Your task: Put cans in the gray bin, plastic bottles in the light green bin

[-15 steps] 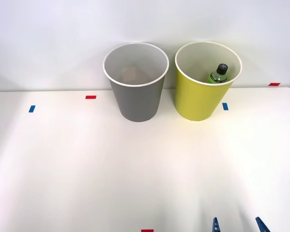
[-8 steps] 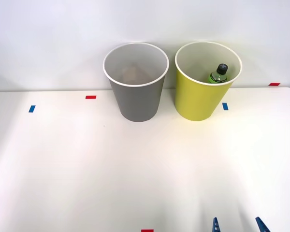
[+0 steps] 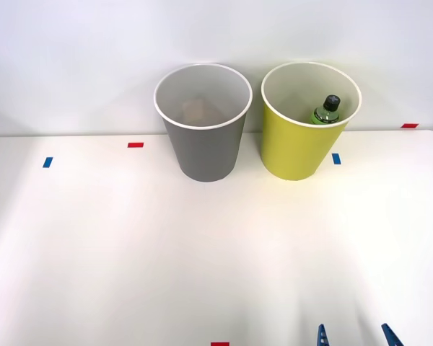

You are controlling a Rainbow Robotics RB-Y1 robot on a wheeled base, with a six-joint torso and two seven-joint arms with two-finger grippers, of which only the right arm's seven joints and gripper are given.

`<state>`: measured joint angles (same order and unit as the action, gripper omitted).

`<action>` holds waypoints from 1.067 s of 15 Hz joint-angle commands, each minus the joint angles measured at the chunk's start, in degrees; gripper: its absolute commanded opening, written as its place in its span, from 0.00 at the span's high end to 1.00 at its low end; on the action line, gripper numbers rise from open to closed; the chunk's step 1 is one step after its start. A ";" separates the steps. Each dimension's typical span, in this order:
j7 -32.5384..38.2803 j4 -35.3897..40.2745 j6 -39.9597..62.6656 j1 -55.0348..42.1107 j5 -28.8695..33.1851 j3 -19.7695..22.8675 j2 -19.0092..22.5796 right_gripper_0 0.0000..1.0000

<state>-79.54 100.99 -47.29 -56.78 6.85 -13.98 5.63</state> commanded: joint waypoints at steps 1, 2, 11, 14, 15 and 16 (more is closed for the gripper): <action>0.00 0.00 0.00 0.00 0.00 0.00 0.00 0.00; 0.00 0.00 0.00 0.00 0.00 0.00 0.00 0.00; 0.00 0.00 0.00 0.00 0.00 0.00 0.00 0.00; 0.00 0.00 0.00 0.00 0.00 0.00 0.00 0.00; 0.00 0.00 0.00 0.00 0.00 0.00 0.00 0.00; 0.00 0.00 0.00 0.00 0.00 0.00 0.00 0.00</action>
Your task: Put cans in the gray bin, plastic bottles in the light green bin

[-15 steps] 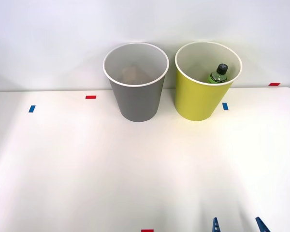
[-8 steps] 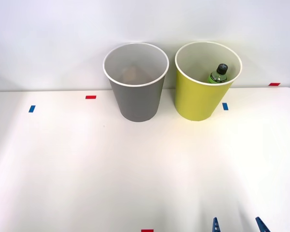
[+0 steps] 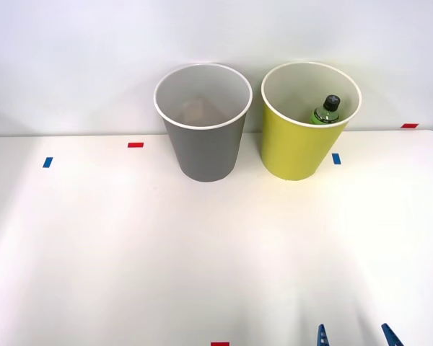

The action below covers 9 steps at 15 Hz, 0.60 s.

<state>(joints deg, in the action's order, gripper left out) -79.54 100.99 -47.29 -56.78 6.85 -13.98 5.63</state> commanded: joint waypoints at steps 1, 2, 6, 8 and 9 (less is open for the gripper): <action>0.00 0.00 0.00 0.00 0.00 0.00 0.00 0.00; 0.00 0.00 0.00 0.00 0.00 0.00 0.00 0.00; 0.00 0.00 0.00 0.00 0.00 0.00 0.00 0.00; 0.00 0.00 0.00 0.00 0.00 0.00 0.00 0.00; 0.00 0.00 0.00 0.00 0.00 0.00 0.00 0.00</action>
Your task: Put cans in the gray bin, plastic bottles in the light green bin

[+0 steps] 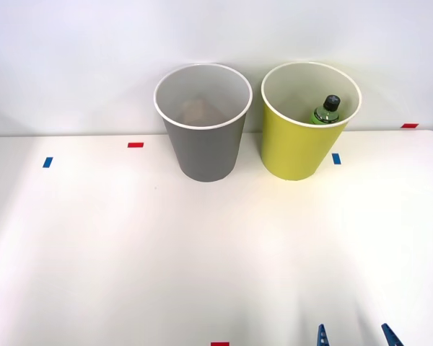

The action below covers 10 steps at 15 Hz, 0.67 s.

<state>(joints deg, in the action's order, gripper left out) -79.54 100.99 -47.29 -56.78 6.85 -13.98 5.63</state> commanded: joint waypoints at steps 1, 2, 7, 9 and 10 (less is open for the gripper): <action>0.00 0.00 0.00 0.00 0.00 0.00 0.00 0.00; 0.00 0.00 0.00 0.00 0.00 0.00 0.00 0.00; 0.00 0.00 0.00 0.00 0.00 0.00 0.00 0.00; 0.00 0.00 0.00 0.00 0.00 0.00 0.00 0.00; 0.00 0.00 0.00 0.00 0.00 0.00 0.00 0.00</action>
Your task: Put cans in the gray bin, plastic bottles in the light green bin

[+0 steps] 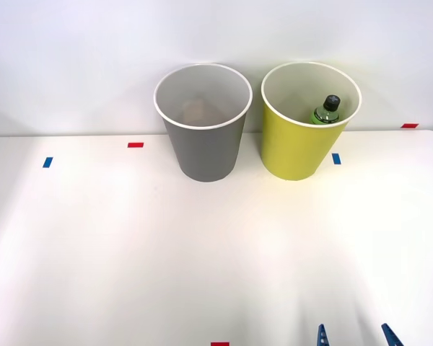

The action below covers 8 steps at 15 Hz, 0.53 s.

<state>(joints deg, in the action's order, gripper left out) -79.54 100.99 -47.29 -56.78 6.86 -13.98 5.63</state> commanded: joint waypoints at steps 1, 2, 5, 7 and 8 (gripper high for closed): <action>0.00 0.00 0.00 0.00 -0.01 0.00 0.00 0.00; 0.00 0.00 0.00 0.00 -0.01 0.00 0.00 0.00; 0.00 0.00 0.00 0.00 -0.01 0.00 0.00 0.00; 0.00 0.00 0.00 0.00 -0.01 0.00 0.00 0.00; 0.00 0.00 0.00 0.00 -0.01 0.00 0.00 0.00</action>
<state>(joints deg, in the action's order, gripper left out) -79.54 100.99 -47.29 -56.78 6.86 -13.98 5.63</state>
